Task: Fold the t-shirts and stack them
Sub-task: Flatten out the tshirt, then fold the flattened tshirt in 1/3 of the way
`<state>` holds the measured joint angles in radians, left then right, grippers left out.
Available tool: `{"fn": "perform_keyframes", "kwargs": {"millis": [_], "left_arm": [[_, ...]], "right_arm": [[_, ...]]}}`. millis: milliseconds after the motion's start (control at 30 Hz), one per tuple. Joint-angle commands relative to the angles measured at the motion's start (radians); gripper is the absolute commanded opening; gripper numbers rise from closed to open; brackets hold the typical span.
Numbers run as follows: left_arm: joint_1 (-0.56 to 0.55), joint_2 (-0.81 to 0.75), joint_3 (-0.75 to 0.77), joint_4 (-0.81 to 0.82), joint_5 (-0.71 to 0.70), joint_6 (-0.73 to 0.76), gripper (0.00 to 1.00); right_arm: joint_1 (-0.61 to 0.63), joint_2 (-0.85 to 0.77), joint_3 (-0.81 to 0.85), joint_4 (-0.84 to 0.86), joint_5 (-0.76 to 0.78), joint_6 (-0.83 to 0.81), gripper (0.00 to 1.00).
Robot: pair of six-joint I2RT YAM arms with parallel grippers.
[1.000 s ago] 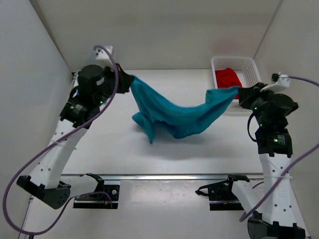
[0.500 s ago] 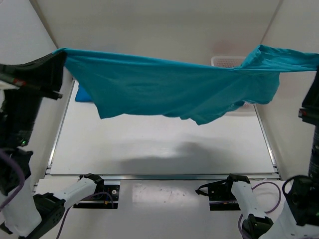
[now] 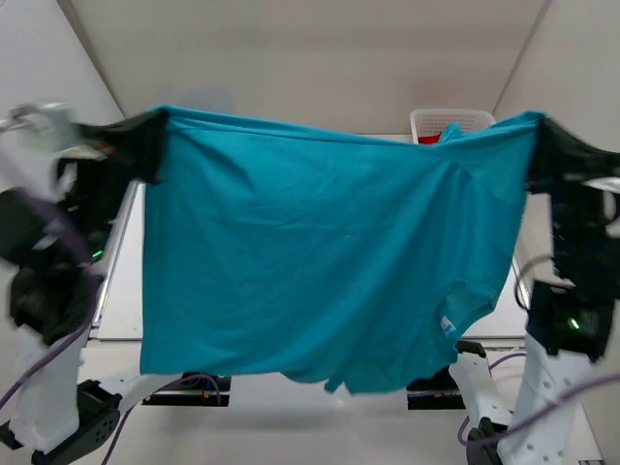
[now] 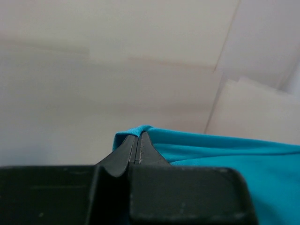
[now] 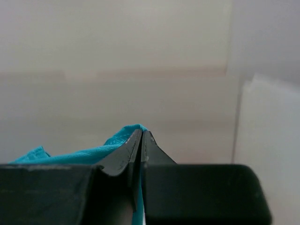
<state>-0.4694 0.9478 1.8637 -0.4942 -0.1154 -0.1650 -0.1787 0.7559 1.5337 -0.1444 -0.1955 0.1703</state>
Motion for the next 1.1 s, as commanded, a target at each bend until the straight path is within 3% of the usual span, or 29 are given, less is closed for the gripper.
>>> {"fn": "perform_keyframes", "kwargs": {"millis": [0,100,167,233,333,433,533,700,900,1067], "left_arm": [[0.024,0.074,-0.199,0.008,-0.064,-0.026,0.0],[0.055,0.126,-0.395,0.054,-0.053,-0.067,0.0],[0.08,0.196,-0.533,0.101,-0.063,-0.1,0.0],[0.136,0.247,-0.648,0.175,0.029,-0.126,0.0],[0.158,0.391,-0.736,0.235,-0.033,-0.097,0.0],[0.195,0.532,-0.773,0.313,0.001,-0.07,0.0],[0.259,0.663,-0.747,0.362,0.095,-0.135,0.0],[0.296,0.87,-0.551,0.31,0.109,-0.133,0.0],[0.339,0.939,-0.411,0.272,0.111,-0.159,0.0],[0.353,0.904,-0.431,0.263,0.165,-0.147,0.0]], "right_arm": [[-0.044,-0.007,-0.252,0.087,-0.071,0.119,0.0],[-0.084,0.0,-0.522,0.199,-0.201,0.231,0.0],[-0.05,0.034,-0.674,0.281,-0.216,0.274,0.0],[0.014,0.086,-0.817,0.353,-0.152,0.242,0.0],[0.108,0.227,-0.848,0.355,-0.127,0.143,0.01],[0.099,0.356,-0.854,0.4,-0.163,0.135,0.0],[0.082,0.453,-0.844,0.416,-0.165,0.135,0.0],[0.088,0.584,-0.773,0.444,-0.171,0.126,0.0],[0.097,0.677,-0.578,0.396,-0.148,0.063,0.0],[0.096,0.636,-0.553,0.332,-0.171,0.064,0.0]]}}
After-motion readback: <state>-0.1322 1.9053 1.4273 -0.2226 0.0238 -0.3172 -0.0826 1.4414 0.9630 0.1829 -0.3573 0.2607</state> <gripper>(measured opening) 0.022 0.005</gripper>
